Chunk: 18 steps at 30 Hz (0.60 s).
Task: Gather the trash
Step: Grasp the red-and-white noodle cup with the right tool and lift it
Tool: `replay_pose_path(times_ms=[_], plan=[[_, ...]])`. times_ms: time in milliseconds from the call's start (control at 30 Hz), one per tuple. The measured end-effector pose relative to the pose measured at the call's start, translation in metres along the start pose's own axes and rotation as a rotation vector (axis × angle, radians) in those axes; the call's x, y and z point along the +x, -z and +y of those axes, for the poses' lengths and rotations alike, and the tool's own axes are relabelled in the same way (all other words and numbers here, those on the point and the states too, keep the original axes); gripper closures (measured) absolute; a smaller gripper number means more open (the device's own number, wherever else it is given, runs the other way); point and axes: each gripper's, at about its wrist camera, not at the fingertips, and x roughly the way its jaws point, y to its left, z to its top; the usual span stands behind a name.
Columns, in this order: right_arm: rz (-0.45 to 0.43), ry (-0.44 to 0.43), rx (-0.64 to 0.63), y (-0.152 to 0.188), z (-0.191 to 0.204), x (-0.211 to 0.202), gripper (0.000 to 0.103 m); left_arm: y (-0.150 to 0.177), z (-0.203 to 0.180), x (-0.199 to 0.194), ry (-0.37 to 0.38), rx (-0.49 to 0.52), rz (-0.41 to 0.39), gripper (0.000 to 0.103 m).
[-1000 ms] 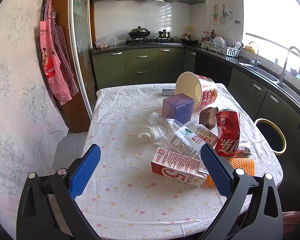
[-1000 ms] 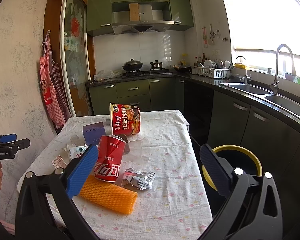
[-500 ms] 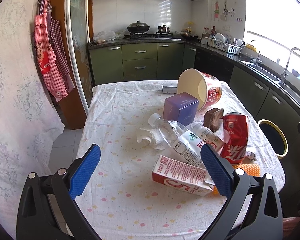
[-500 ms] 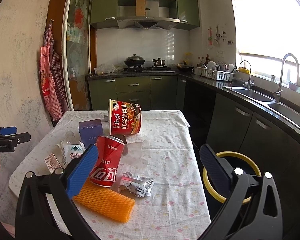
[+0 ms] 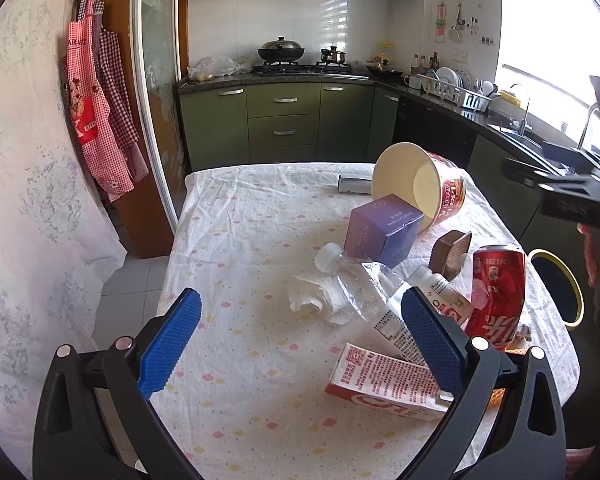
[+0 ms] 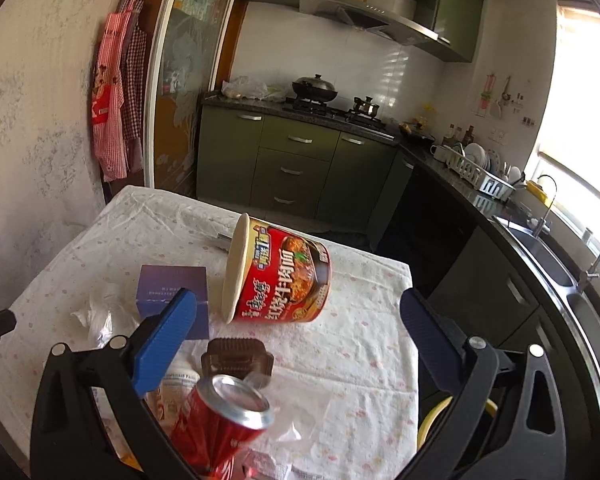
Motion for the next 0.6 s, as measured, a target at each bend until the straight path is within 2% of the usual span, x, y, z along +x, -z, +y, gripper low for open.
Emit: replay_pose_path(times_ms=[167, 233, 267, 433, 600], plan=[[0.103, 0.059, -0.139, -0.032, 0.03, 0.057, 0.009, -0.004, 0.004, 0.009, 0.017, -0.002, 0.005, 0.004], [0.143, 0.087, -0.17, -0.037, 0.038, 0.077, 0.02, -0.005, 0.004, 0.012, 0.021, -0.001, 0.006, 0.004], [0.161, 0.104, -0.181, -0.039, 0.041, 0.086, 0.022, -0.005, 0.004, 0.013, 0.022, -0.001, 0.007, 0.004], [0.253, 0.15, -0.207, -0.04, 0.044, 0.125, 0.031, -0.004, 0.011, 0.018, 0.029, -0.016, 0.012, 0.004], [0.281, 0.173, -0.18, -0.039, 0.025, 0.137, 0.04, -0.003, 0.015, 0.021, 0.032, -0.02, 0.016, 0.004]])
